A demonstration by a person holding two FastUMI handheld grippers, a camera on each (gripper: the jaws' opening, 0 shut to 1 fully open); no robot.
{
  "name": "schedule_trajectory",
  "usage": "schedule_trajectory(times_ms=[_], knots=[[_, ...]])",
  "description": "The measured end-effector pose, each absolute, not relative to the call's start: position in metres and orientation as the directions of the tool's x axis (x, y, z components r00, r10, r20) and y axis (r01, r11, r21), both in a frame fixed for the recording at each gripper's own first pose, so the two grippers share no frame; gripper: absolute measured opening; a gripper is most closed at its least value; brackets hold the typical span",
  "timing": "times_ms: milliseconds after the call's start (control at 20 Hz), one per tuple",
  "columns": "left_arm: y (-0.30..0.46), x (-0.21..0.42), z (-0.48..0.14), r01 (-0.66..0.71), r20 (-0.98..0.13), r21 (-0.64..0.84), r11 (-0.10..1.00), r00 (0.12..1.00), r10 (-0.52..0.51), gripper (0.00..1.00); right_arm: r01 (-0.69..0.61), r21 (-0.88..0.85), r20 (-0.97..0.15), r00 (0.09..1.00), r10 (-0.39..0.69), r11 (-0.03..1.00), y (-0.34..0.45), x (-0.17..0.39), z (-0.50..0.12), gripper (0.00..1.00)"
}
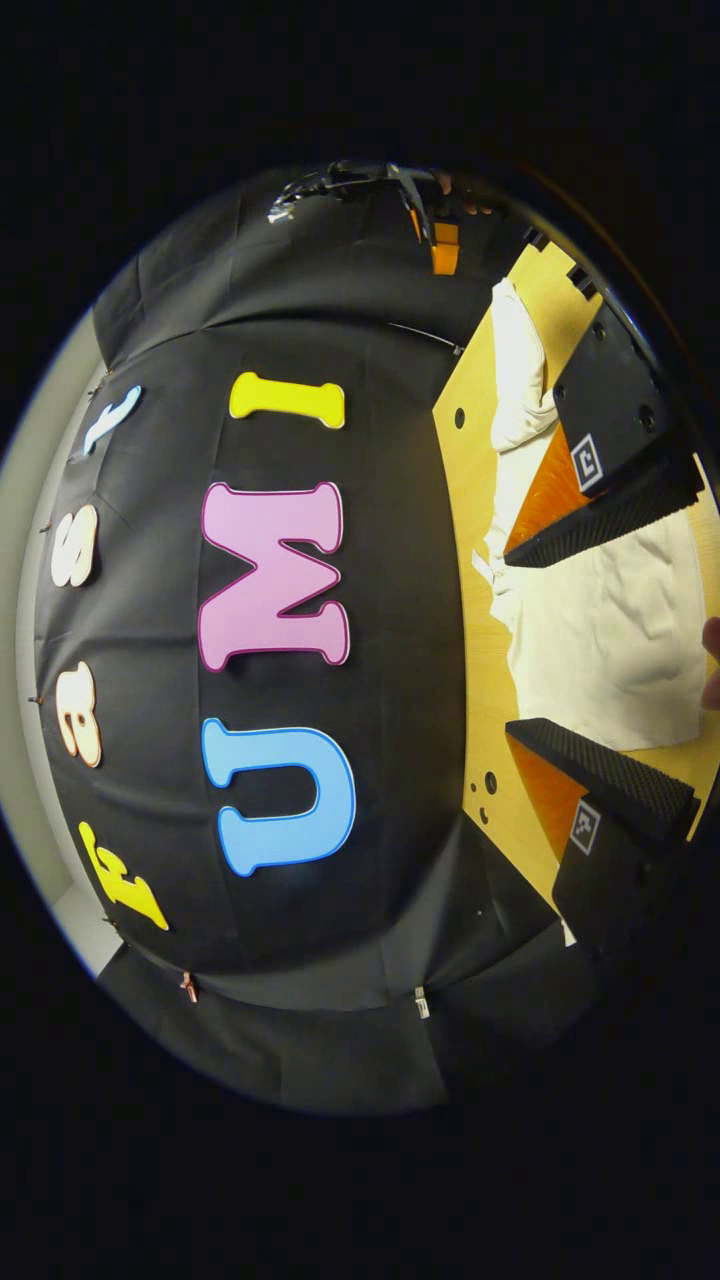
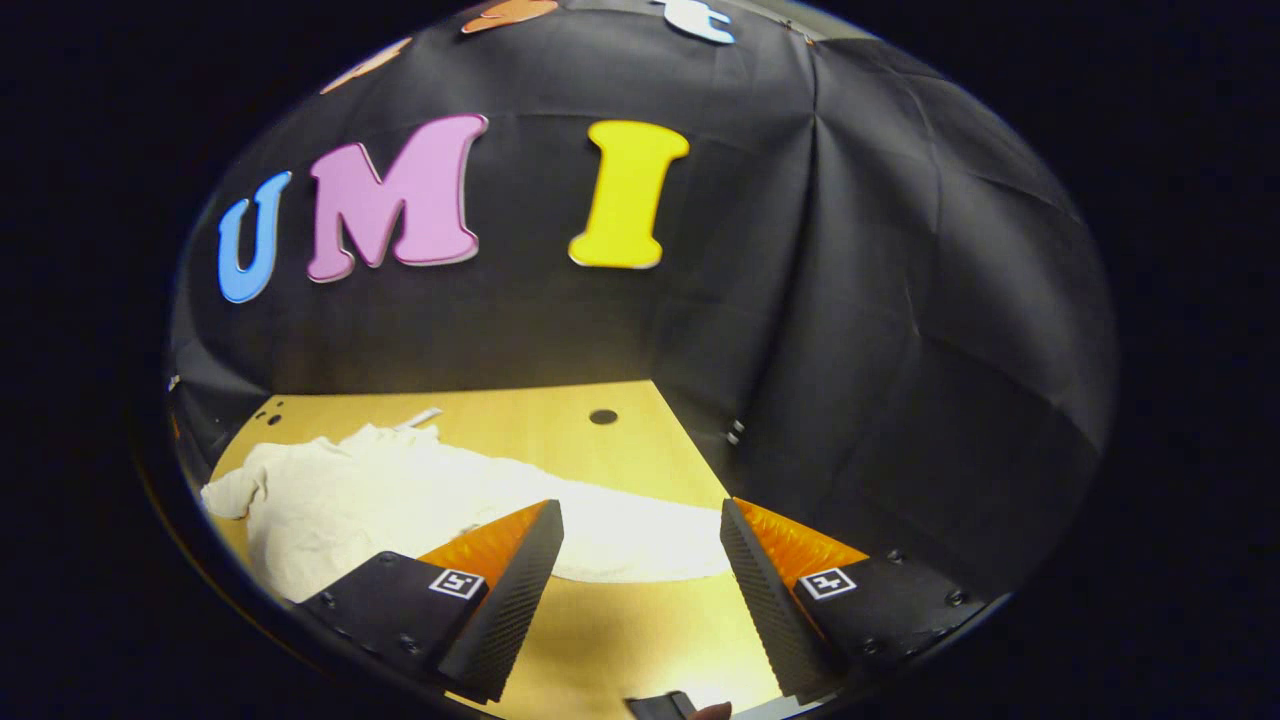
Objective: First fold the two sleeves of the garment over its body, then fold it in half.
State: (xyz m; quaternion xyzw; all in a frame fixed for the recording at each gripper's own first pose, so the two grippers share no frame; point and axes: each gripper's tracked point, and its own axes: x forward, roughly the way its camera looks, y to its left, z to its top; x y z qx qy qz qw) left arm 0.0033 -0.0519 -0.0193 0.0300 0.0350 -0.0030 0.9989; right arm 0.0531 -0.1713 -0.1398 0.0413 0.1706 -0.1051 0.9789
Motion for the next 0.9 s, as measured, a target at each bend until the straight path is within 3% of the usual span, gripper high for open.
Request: schedule_trajectory(times_ms=[400,900], knots=[[-0.078,-0.004,-0.025,-0.038,-0.112,0.092,0.995,0.993,0.048,0.96,0.316,0.107,-0.522,0.825,-0.217,0.943,-0.249,0.095,-0.25,0.98],[-0.091,-0.008,-0.04,-0.184,-0.185,0.063,0.981,0.964,0.193,0.96,0.274,0.142,-0.664,0.74,-0.113,0.951,-0.263,0.131,-0.346,0.98]])
